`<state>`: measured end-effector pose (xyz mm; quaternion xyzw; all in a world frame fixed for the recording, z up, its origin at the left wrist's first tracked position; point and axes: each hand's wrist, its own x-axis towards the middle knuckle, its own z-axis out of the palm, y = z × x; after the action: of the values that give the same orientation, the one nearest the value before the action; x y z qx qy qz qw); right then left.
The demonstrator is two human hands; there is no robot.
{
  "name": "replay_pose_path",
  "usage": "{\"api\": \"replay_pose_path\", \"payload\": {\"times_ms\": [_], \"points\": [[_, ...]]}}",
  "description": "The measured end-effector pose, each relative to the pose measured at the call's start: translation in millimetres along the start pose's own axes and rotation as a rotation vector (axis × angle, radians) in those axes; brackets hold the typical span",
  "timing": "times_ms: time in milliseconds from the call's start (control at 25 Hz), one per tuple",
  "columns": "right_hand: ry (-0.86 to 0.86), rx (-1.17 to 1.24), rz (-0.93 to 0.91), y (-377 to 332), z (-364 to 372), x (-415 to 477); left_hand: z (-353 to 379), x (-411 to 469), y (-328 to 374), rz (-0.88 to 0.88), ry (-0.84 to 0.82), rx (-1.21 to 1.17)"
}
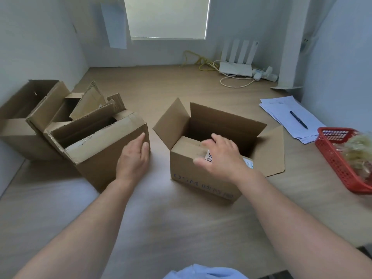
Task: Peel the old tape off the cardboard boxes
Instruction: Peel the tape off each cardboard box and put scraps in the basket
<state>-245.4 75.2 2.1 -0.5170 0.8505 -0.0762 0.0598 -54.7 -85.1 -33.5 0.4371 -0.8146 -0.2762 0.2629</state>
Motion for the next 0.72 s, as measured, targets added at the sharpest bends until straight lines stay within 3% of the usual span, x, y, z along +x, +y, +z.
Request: {"api": "replay_pose_path", "payload": {"times_ms": [80, 160, 240, 400, 560, 720], "points": [[-0.074, -0.029, 0.181, 14, -16, 8, 5, -10, 13, -0.043, -0.103, -0.163], [-0.192, -0.105, 0.231, 22, -29, 10, 9, -21, 28, -0.096, -0.145, -0.292], [-0.148, -0.1, 0.159, 26, -37, 6, 13, -26, 43, -0.126, -0.112, -0.393], [0.143, -0.089, -0.117, 27, -55, -10, 18, -31, 64, -0.175, 0.008, -0.553], [-0.008, -0.055, -0.235, 42, -70, -26, 17, -34, 80, -0.208, 0.08, -0.583], [-0.021, 0.068, -0.319, 54, -74, -30, 25, -37, 95, -0.221, -0.008, -0.617]]}}
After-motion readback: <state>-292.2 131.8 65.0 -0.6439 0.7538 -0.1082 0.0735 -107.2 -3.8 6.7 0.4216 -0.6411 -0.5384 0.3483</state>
